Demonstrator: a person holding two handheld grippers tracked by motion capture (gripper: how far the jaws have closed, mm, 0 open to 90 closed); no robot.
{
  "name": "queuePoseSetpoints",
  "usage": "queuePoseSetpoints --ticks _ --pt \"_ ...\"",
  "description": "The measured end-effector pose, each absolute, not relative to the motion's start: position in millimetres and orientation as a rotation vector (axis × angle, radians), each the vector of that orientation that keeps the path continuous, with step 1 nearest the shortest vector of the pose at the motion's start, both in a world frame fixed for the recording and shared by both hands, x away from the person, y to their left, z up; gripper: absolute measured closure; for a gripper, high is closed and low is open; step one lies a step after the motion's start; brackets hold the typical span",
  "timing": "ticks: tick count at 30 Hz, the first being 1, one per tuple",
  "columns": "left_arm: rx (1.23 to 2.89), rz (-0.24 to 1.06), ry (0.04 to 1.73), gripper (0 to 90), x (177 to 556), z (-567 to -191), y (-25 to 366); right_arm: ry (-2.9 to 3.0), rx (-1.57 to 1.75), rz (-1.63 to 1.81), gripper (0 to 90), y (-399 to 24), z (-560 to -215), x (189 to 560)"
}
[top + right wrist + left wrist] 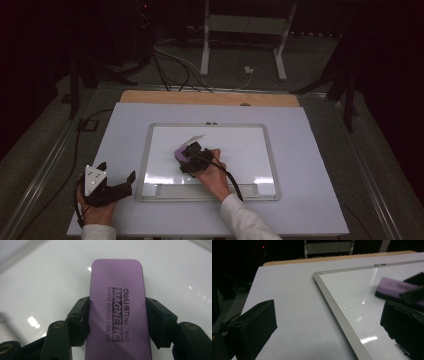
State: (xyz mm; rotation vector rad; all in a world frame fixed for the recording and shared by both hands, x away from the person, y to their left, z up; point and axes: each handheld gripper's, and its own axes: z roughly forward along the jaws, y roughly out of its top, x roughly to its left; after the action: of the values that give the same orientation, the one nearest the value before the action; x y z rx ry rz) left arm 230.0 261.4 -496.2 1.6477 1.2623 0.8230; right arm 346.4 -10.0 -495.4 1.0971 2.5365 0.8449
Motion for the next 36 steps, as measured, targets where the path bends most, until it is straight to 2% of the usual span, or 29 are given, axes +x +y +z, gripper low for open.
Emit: queuePoseSetpoints --ticks 6,15,20,36 --pt "1.651 0.834 1.248 1.2 228 -494 259 2.531 1.098 0.835 41.2 -15 -495 351" --pt "1.654 0.831 1.247 1.2 229 -495 258 2.304 1.430 0.741 41.2 -99 -494 383" --pt "1.656 0.832 1.247 1.2 230 -494 257 2.268 1.484 0.712 41.1 -125 -493 388" --pt "1.656 0.833 1.247 1.2 229 -495 259 2.265 1.490 0.709 39.6 -133 -494 389"
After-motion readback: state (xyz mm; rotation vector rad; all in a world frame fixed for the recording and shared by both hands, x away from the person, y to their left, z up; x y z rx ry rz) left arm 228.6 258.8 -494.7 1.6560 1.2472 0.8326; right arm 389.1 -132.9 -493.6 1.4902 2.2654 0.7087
